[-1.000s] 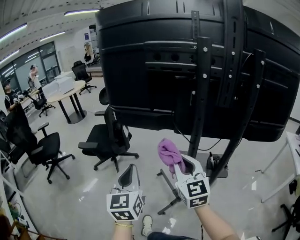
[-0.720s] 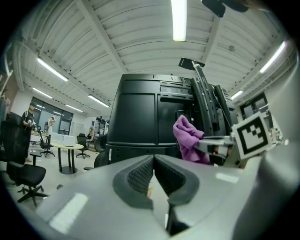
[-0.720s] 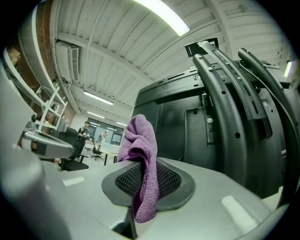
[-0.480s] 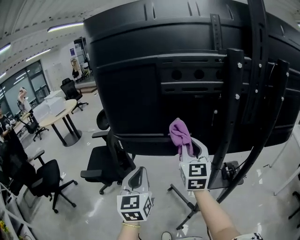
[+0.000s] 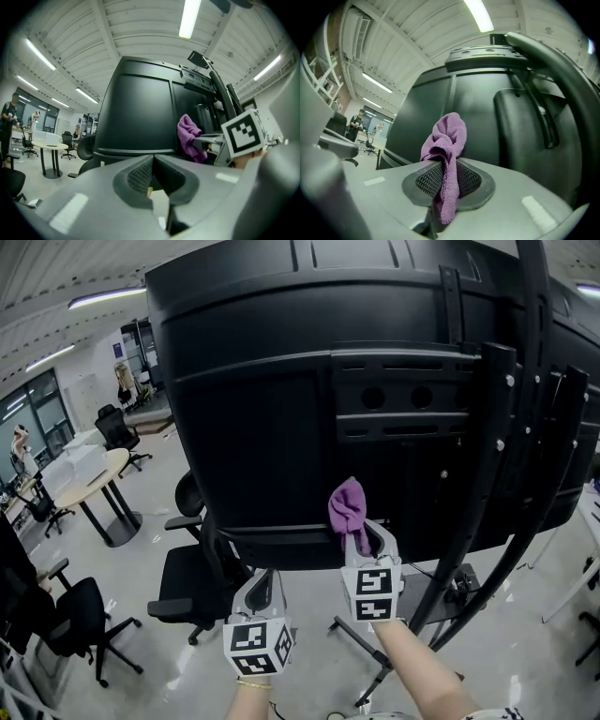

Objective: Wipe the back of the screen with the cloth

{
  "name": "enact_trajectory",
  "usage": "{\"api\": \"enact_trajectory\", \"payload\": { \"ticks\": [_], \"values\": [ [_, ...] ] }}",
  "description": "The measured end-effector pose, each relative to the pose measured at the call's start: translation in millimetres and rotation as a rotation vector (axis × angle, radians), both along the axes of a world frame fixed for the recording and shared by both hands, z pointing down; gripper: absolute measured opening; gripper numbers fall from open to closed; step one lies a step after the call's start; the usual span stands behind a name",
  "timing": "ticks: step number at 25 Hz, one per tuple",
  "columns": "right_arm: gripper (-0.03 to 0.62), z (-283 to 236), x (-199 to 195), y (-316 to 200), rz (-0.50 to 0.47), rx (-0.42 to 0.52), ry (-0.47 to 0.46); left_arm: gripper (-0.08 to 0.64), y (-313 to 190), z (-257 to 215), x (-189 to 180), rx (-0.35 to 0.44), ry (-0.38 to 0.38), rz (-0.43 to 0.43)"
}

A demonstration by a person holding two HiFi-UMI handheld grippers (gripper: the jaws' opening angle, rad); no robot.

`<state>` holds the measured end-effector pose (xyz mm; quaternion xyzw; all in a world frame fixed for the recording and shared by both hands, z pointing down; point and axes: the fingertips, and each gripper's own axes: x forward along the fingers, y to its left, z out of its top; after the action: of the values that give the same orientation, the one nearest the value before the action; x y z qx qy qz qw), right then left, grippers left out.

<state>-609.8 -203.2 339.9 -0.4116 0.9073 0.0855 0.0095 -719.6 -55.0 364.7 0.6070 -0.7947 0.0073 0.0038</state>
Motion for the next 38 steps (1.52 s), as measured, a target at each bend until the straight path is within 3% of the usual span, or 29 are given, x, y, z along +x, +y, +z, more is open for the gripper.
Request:
{"api": "enact_trajectory", "payload": {
  "ticks": [7,12,18,21,24,28,32,38],
  "values": [
    [0.052,-3.3,-120.3,61.4,-0.269,0.021,0.095,0.008,39.6,0.7,-58.4,0.012,0.034,-0.136],
    [0.052,-3.5,-190.4,87.5,-0.379,0.041,0.165,0.008,66.0,-2.9,-86.2,0.025,0.037,-0.214],
    [0.054,-7.7,-219.1,111.3,-0.448,0.128,0.28,0.008,78.3,-5.6,-94.2,0.034,0.032,-0.237],
    [0.052,-14.0,-212.2,122.5,-0.505,0.219,0.411,0.008,77.4,-7.2,-90.0,0.039,0.023,-0.223],
    [0.054,-25.4,-210.8,101.9,-0.482,0.261,0.55,0.008,71.4,-7.6,-89.4,0.039,0.028,-0.211],
    [0.054,-75.5,-203.5,73.4,-0.403,0.331,0.605,0.008,57.0,-10.2,-85.0,0.014,0.016,-0.183],
    [0.054,-153.7,-200.0,71.7,-0.348,0.402,0.552,0.008,49.9,-23.1,-80.4,0.024,0.0,-0.16],
    [0.054,-288.6,-188.6,63.5,-0.238,0.454,0.356,0.008,48.2,-33.0,-67.7,0.027,-0.028,-0.131]
  ]
}}
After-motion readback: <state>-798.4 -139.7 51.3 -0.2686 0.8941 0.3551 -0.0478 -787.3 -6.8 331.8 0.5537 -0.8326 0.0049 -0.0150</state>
